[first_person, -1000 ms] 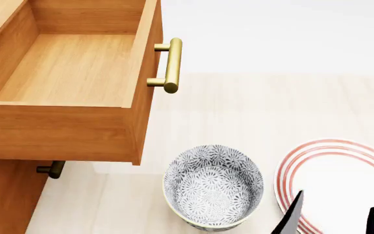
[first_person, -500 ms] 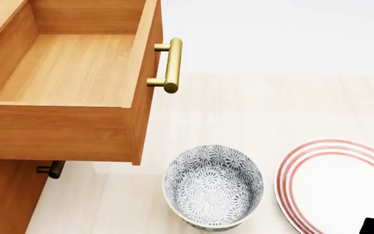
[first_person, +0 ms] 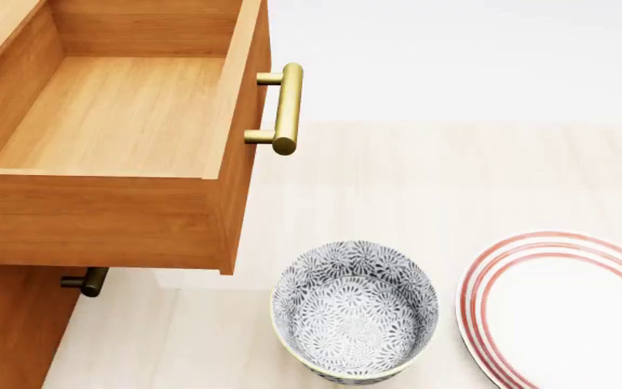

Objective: Open the top drawer of the cabinet.

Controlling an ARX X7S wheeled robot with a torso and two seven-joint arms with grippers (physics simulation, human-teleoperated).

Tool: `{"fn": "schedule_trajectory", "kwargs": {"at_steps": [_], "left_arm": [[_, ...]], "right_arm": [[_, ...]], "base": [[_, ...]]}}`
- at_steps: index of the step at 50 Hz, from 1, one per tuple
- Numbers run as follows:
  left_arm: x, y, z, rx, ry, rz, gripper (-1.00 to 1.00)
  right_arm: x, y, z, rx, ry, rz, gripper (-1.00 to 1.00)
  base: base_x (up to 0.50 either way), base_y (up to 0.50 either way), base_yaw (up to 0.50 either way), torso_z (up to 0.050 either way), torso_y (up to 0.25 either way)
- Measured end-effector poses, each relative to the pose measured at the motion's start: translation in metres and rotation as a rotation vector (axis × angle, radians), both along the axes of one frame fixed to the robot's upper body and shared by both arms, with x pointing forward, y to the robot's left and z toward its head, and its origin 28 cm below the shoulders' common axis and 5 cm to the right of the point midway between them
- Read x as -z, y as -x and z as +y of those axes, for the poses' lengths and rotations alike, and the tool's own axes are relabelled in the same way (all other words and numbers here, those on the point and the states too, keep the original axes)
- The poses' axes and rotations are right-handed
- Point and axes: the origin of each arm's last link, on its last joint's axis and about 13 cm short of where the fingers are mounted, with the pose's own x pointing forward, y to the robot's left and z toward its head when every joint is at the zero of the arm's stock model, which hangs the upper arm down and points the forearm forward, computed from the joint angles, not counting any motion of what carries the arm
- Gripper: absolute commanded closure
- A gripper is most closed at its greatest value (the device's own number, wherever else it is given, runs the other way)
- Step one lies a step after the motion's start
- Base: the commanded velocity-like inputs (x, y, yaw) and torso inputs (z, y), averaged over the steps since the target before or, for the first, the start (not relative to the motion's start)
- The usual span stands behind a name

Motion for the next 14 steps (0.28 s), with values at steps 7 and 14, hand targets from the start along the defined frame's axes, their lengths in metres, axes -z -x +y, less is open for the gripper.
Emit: {"fn": "schedule_trajectory", "kwargs": {"at_steps": [7,14], "left_arm": [[-0.0025,0.0014,0.0010,-0.007,0.004,-0.013,-1.00],[-0.0044,0.0018,0.0023,-0.015,0.008,-0.019,-1.00]], "right_arm": [[-0.0008,-0.0001,-0.0002,0.000,0.004,-0.010,-1.00],[-0.0021,-0.0002,-0.0004,0.002,0.002,-0.013,-1.00]], "base": [[0.00,0.00,0.00,0.000,0.000],[0.00,0.00,0.00,0.000,0.000]]}}
